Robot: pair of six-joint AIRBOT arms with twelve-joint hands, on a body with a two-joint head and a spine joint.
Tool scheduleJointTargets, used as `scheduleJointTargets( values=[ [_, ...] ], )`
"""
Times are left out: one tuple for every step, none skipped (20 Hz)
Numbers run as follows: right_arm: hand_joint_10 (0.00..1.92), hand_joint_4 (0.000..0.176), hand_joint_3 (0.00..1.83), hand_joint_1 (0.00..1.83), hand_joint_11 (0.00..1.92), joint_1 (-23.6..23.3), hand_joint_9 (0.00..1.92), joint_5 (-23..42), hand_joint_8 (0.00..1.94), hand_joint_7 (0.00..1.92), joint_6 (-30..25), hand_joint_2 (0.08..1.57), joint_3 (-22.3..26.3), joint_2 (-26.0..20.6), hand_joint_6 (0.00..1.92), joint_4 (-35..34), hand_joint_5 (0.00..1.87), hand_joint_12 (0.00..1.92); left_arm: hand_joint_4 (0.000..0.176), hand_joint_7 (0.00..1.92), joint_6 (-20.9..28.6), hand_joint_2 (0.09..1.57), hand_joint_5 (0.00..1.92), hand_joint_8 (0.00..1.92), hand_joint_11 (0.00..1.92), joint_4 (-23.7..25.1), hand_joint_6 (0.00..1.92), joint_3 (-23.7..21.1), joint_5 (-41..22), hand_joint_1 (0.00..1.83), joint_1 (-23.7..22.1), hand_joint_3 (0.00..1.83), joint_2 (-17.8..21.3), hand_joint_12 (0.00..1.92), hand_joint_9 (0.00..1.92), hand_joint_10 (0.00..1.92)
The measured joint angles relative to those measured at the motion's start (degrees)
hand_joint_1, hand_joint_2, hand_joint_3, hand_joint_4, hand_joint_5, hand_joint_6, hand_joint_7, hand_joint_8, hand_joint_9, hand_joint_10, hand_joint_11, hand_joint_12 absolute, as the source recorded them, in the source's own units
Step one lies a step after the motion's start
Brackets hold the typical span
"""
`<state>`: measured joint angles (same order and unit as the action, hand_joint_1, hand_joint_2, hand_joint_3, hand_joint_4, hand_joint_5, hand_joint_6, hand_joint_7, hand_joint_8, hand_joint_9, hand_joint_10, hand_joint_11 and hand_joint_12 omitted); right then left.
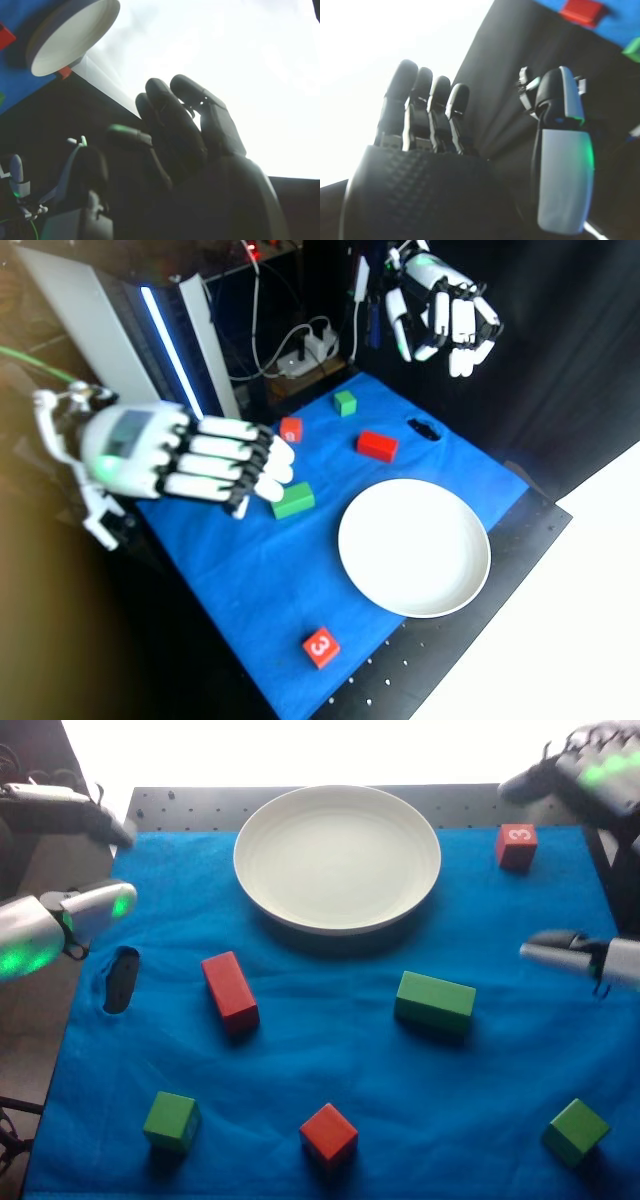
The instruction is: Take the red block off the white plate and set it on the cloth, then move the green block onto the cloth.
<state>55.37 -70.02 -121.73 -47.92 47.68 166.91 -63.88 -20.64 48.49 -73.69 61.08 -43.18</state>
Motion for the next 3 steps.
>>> scheduleJointTargets(
  values=[
    [0.83, 0.000, 0.00, 1.07, 0.00, 0.1, 0.00, -1.4, 0.87, 0.00, 0.0, 0.97, 0.0, -0.3, 1.07, -0.4, 0.00, 1.71, 0.031, 0.78, 0.0, 1.20, 0.76, 0.01, 0.13, -0.1, 0.01, 0.0, -0.5, 0.66, 0.0, 0.00, 0.0, 1.25, 0.67, 0.17],
    [0.81, 0.000, 0.00, 1.05, 0.00, 0.1, 0.00, -2.8, 0.81, 0.00, 0.0, 0.99, 0.0, -0.5, 1.00, -1.1, 0.00, 1.60, 0.032, 0.76, 0.0, 1.18, 0.74, 0.00, 0.15, -0.2, 0.00, 0.0, -1.2, 0.74, 0.0, 0.00, 0.0, 1.25, 0.65, 0.16],
    [0.84, 0.000, 0.00, 1.04, 0.00, 0.1, 0.00, -4.1, 0.80, 0.00, 0.0, 1.02, 0.0, -0.7, 0.97, -1.8, 0.00, 1.56, 0.024, 0.74, 0.0, 1.18, 0.70, 0.00, 0.20, -0.3, 0.00, 0.0, -2.0, 0.75, 0.0, 0.00, 0.0, 1.27, 0.66, 0.16]
  ],
)
